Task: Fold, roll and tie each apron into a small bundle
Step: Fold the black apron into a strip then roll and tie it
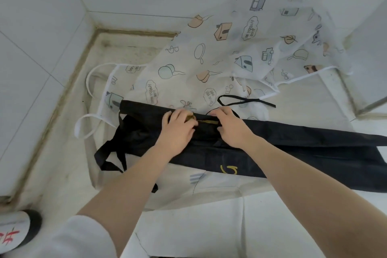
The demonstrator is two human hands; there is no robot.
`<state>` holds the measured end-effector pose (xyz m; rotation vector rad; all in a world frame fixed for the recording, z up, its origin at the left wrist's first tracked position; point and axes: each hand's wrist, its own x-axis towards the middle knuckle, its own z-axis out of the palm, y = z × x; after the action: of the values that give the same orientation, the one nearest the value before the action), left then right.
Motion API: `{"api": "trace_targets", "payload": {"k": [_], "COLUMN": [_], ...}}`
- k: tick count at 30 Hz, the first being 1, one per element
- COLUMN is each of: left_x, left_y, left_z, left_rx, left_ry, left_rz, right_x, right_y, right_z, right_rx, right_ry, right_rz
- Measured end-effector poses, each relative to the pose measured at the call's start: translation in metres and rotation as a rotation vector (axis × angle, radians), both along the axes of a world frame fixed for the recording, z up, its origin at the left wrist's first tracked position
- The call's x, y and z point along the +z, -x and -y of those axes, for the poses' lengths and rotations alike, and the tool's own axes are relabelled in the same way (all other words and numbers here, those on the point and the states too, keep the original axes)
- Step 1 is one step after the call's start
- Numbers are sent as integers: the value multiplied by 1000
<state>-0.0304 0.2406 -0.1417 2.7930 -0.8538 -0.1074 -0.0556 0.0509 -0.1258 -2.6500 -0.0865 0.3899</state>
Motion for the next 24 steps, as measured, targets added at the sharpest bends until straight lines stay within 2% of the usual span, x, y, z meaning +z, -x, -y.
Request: {"api": "trace_targets", "payload": {"k": [2,4,7,11,13,15,17,19,21,22,24], "left_x": [-13,-18,-16,-10,-7,-10,-14,-16,-12,-10,-8], "left_y": [-4,-9,-10,-7,-6,-4,2,6,9,10,12], "left_z": [-4,-9,-12,-12,-17,-25,-31,-29,-20,-15,-3], "left_rx": [53,86,64,47,-4,-55,-86,-92,-123,-170,-292], "left_ry": [-59,-43,-60,57,54,-66,-238,-302,-232,-162,-19], "left_rz": [-240,-373,-413,-468,-454,-406,-369,-351,-281,-208,-92], "right_x": [3,8,12,4,0,-2,-1,3,7,10,13], "right_y": [7,8,9,18,22,24,27,29,34,36,38], "right_z": [6,11,15,19,19,19,18,21,28,32,40], "right_rx": [61,137,222,237,209,160,46,-149,-323,-361,-382], "right_ry": [13,45,107,188,204,169,53,-103,-200,-174,12], "right_rz": [20,-12,-113,-94,-63,-44,-21,-20,-31,-23,35]}}
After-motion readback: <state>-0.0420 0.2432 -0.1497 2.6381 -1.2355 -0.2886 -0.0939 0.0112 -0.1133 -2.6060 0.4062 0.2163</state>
